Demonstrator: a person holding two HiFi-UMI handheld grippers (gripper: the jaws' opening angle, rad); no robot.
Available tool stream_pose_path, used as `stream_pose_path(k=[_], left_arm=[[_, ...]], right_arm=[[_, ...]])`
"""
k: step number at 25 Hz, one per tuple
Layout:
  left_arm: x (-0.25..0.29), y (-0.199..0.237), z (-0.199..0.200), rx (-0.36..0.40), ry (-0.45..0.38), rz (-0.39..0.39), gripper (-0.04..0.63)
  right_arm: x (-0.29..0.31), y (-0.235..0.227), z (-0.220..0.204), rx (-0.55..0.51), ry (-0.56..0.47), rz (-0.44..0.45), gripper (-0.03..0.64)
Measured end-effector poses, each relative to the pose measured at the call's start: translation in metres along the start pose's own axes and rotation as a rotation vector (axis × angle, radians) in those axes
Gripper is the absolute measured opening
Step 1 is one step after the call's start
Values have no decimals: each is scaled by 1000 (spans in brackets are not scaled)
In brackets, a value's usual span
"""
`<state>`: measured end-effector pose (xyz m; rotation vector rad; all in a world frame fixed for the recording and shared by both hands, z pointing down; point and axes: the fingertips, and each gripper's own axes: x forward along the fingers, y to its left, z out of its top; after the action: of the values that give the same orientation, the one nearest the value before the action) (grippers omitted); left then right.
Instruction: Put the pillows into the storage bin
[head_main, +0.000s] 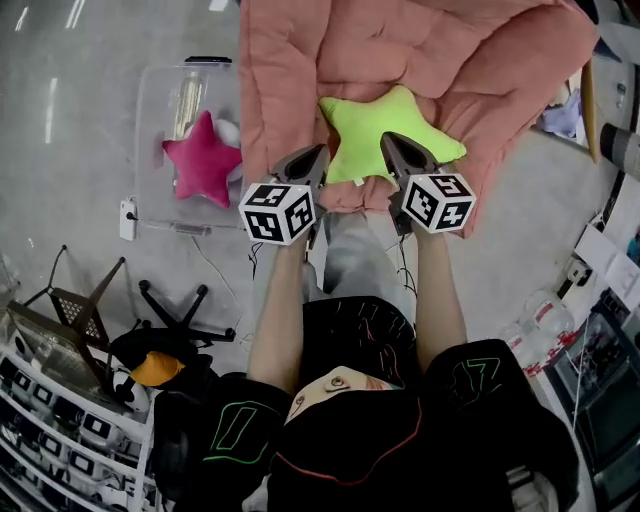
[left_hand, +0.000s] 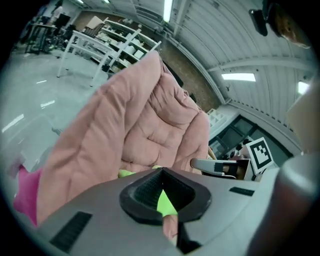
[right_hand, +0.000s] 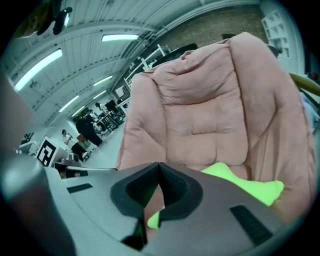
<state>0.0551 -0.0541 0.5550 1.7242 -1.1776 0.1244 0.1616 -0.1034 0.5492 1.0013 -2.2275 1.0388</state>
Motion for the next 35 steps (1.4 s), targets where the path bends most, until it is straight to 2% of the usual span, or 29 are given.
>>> stream_pose_path(k=[4, 7, 8, 10, 12, 14, 16, 19, 22, 27, 32, 35], left_arm=[[44, -24, -26, 47, 105, -36, -6], [69, -30, -44, 74, 177, -50, 3], [77, -29, -50, 86, 200, -47, 17], [91, -23, -62, 98, 237, -27, 60], [104, -15, -72, 88, 267, -4, 142], [116, -6, -81, 70, 287, 16, 269], [127, 2, -88, 59, 299, 31, 341], [140, 15, -102, 14, 333, 49, 459], [151, 28, -122, -49, 374, 52, 526], [158, 32, -149, -140, 419, -28, 537], [159, 32, -150, -132, 410, -38, 509], [156, 27, -140, -108, 373, -17, 472]], right_arm=[[-24, -51, -24, 65, 15, -93, 5], [-40, -83, -38, 105, 15, -128, 8], [-43, -94, -43, 118, 19, -139, 19], [-48, -114, -57, 148, 42, -151, 92], [-51, -131, -74, 191, 70, -160, 181], [-52, -144, -88, 234, 84, -176, 265], [-51, -155, -99, 272, 93, -183, 348], [-44, -162, -119, 343, 138, -159, 404], [-29, -165, -136, 407, 181, -127, 445], [-19, -165, -152, 408, 233, -108, 451], [-13, -162, -154, 414, 270, -121, 439], [-13, -158, -145, 430, 247, -129, 392]])
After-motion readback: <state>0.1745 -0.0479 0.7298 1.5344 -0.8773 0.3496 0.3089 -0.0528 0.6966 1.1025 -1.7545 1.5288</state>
